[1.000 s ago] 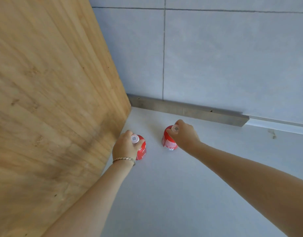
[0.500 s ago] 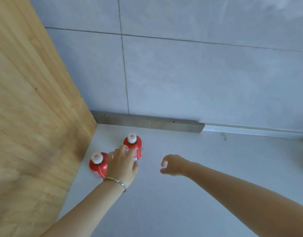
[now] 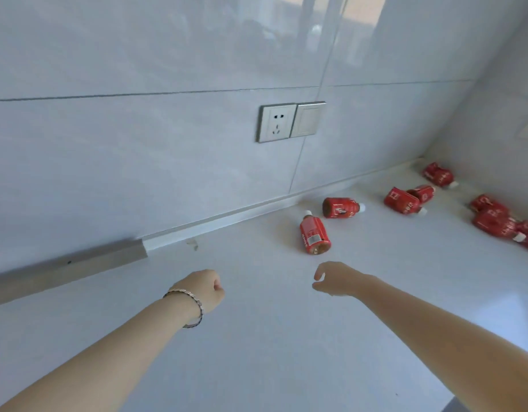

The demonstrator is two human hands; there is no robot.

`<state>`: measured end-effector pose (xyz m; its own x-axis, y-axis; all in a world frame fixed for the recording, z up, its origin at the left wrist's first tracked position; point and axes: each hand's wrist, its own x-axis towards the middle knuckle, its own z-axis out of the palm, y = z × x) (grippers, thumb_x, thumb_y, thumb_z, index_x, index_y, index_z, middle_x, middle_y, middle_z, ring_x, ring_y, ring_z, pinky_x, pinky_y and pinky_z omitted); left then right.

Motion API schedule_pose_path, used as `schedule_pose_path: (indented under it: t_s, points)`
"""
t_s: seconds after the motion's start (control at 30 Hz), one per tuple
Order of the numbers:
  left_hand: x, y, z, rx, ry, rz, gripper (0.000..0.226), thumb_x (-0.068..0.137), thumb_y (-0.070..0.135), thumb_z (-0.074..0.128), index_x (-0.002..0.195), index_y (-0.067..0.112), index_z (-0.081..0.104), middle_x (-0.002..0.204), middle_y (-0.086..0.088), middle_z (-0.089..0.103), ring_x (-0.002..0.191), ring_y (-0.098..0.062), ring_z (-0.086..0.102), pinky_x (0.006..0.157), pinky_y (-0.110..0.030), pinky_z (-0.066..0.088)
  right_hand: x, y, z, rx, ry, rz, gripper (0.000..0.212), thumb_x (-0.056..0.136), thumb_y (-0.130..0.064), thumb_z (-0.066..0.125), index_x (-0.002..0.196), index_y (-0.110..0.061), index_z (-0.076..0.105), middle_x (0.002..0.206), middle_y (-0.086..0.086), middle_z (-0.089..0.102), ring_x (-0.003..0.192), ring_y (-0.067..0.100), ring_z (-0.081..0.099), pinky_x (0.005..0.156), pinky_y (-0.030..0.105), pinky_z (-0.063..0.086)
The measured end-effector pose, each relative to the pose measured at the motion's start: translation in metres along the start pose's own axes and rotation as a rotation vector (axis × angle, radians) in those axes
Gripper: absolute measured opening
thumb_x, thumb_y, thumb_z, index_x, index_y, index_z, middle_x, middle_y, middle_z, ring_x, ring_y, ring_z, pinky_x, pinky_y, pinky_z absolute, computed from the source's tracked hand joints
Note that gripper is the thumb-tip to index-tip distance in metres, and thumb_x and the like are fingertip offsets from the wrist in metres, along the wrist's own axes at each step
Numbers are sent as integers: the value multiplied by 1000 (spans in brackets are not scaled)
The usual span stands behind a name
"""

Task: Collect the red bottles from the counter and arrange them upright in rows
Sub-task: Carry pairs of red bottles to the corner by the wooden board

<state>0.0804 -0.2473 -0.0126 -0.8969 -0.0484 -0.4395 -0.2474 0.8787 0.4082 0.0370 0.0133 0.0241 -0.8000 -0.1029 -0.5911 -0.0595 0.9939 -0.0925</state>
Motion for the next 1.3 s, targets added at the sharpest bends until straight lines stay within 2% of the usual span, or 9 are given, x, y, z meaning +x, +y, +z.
schedule_pose_path:
  t_s: [0.17, 0.27, 0.33, 0.63, 0.77, 0.93, 1.1, 1.2, 1.3]
  points:
    - [56, 104, 41, 34, 4, -11, 30, 91, 22, 44, 62, 30, 39, 94, 3, 57, 88, -20, 55, 87, -31, 47, 55, 122, -18, 49, 16, 37, 38, 94, -26, 47, 128, -11, 52, 138, 5, 50, 127, 22, 47, 101, 29, 39]
    - [88, 160, 63, -15, 36, -81, 11, 91, 25, 44, 87, 26, 54, 113, -2, 63, 102, -24, 60, 89, -32, 47, 96, 182, -29, 62, 9, 21, 34, 92, -27, 48, 124, -16, 55, 132, 3, 54, 122, 21, 51, 98, 30, 41]
    - [111, 194, 71, -40, 82, -121, 27, 91, 32, 48, 113, 17, 54, 122, -6, 58, 110, -27, 59, 90, -34, 47, 116, 211, -40, 42, -6, 2, 33, 92, -27, 47, 123, -18, 55, 129, 1, 57, 121, 20, 52, 96, 29, 42]
    - [212, 246, 86, -219, 232, -448, 76, 75, 42, 68, 138, 20, 31, 133, -12, 42, 117, -36, 51, 95, -42, 46, 188, 275, -80, 16, 39, -129, 28, 94, -29, 45, 119, -22, 57, 121, -2, 61, 112, 17, 57, 79, 26, 40]
    - [222, 241, 95, -345, 336, -558, 64, 75, 30, 69, 131, 27, 40, 126, -16, 49, 113, -38, 53, 93, -40, 46, 209, 287, -86, -8, 59, -142, 28, 93, -28, 43, 117, -24, 57, 119, -3, 62, 108, 17, 59, 78, 25, 41]
    - [205, 254, 98, -656, 503, -291, 73, 63, 4, 79, 125, 24, 47, 122, -4, 49, 105, -22, 55, 97, -33, 45, 247, 286, -103, 70, 263, -97, 46, 92, -19, 48, 137, -17, 41, 137, 3, 43, 122, 23, 49, 90, 35, 46]
    - [188, 277, 114, -627, 470, -112, 82, 59, -8, 81, 114, 39, 44, 117, 4, 34, 104, -9, 45, 88, -2, 33, 286, 281, -103, 104, 191, -276, 66, 91, -14, 55, 148, -11, 23, 155, 3, 22, 137, 26, 35, 109, 38, 35]
    - [178, 276, 116, -554, 424, -84, 70, 54, 5, 86, 90, 47, 42, 110, 2, 38, 95, 4, 50, 74, 12, 32, 299, 277, -98, 346, 232, -270, 48, 92, -20, 57, 137, -9, 43, 140, 9, 46, 124, 27, 50, 101, 32, 39]
    - [171, 268, 109, -477, 428, -36, 40, 54, 51, 65, 89, 44, 49, 103, 5, 47, 98, 13, 47, 79, 2, 37, 294, 281, -96, 426, 259, -291, 32, 86, -17, 66, 115, -8, 58, 115, 9, 58, 100, 25, 55, 82, 25, 39]
